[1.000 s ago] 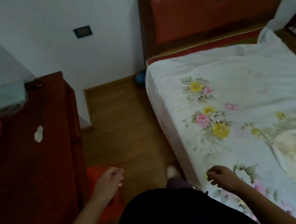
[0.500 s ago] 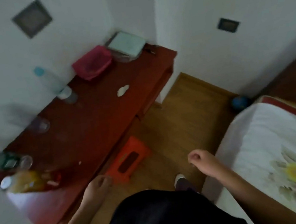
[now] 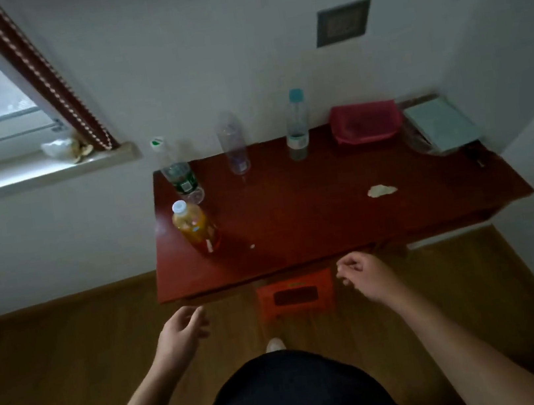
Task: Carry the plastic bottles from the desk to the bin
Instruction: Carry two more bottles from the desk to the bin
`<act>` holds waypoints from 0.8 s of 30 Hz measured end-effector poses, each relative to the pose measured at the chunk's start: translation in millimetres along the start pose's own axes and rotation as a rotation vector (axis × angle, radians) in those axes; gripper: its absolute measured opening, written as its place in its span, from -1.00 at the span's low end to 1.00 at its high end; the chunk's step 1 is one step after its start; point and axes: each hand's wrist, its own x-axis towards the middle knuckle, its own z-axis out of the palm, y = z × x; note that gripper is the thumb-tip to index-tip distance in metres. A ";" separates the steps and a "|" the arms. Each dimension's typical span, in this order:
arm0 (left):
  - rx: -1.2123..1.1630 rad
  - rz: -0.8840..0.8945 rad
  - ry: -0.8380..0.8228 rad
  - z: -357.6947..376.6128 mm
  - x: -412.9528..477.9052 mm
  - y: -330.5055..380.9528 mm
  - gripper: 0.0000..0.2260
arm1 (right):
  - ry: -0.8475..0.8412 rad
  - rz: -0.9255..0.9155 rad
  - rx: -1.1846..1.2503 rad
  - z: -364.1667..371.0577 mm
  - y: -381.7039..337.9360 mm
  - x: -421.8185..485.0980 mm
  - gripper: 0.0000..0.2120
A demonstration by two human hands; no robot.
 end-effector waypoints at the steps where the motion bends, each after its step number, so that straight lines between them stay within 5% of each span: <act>1: -0.013 -0.001 0.014 -3.0 3.1 -0.2 -0.81 | -0.008 -0.006 -0.004 1.1 -6.3 3.4 -0.85; 8: -0.045 0.056 0.092 -10.3 46.2 23.7 -0.71 | -0.027 -0.031 -0.027 8.6 -33.3 24.3 -0.86; 16: -0.101 0.117 0.130 -10.5 111.3 61.8 -0.19 | 0.039 -0.008 -0.025 11.0 -56.7 42.9 -0.90; 24: -0.182 0.186 0.133 -11.7 140.6 95.6 -0.46 | 0.121 0.002 0.027 -0.2 -70.5 65.6 -0.81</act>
